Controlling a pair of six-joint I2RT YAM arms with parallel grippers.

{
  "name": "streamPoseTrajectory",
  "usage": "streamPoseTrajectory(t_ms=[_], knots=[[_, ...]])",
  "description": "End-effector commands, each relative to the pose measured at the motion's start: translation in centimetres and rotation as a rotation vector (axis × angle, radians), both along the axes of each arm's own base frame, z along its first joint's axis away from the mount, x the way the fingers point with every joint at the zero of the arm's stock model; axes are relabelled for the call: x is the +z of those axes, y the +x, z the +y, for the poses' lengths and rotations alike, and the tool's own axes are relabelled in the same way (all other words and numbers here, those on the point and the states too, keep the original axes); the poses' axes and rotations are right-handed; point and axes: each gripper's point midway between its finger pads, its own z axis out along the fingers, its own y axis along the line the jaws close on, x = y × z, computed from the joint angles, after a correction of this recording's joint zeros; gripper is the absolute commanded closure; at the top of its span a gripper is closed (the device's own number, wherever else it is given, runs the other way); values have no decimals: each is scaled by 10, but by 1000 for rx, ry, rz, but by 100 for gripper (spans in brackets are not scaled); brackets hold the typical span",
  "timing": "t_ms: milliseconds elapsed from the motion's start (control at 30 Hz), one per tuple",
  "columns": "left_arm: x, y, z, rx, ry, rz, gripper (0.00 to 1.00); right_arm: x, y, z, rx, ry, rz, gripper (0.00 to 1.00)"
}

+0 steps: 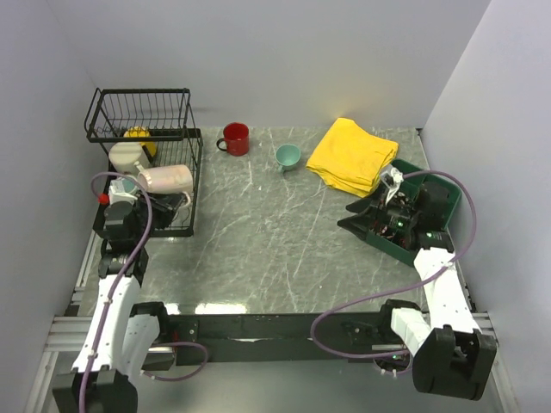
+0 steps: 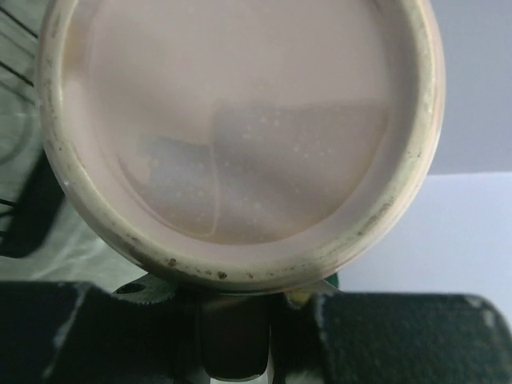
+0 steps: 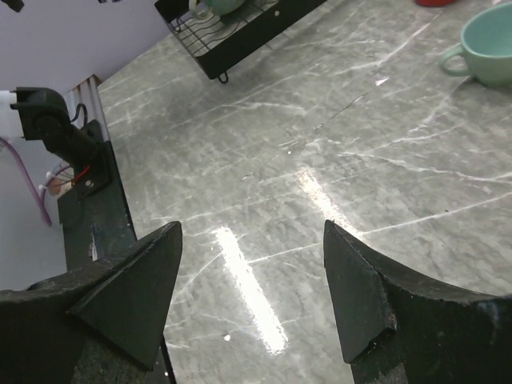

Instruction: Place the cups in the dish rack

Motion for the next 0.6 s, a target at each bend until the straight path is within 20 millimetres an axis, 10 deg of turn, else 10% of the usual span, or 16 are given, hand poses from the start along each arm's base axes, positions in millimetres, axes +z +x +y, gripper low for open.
streamPoseTrajectory(t_ms=[0,567], knots=[[40,15,16,7,108,-174,99,20,5,-10,-2,-1,-93,22],[-9,85,65,121,290,-63,99,27,3,-22,-32,27,-96,22]])
